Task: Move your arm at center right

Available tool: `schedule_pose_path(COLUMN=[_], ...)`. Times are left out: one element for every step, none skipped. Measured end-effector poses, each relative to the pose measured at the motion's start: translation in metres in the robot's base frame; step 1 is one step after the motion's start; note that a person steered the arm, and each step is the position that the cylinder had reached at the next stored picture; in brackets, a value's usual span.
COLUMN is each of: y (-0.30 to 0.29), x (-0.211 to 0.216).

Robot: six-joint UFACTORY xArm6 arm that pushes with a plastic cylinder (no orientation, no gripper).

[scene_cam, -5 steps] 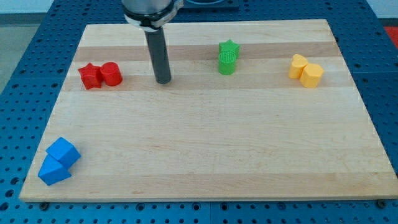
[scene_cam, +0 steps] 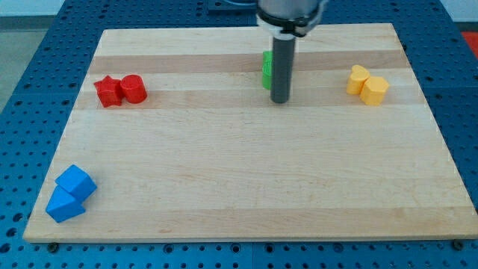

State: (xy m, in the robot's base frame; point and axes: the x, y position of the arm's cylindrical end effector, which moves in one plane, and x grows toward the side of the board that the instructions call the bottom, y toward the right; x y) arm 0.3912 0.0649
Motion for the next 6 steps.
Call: schedule_pose_path(y=[0.029,0.062,0.094,0.100,0.167,0.224], x=[0.008,0.027,0.053,0.114,0.121,0.058])
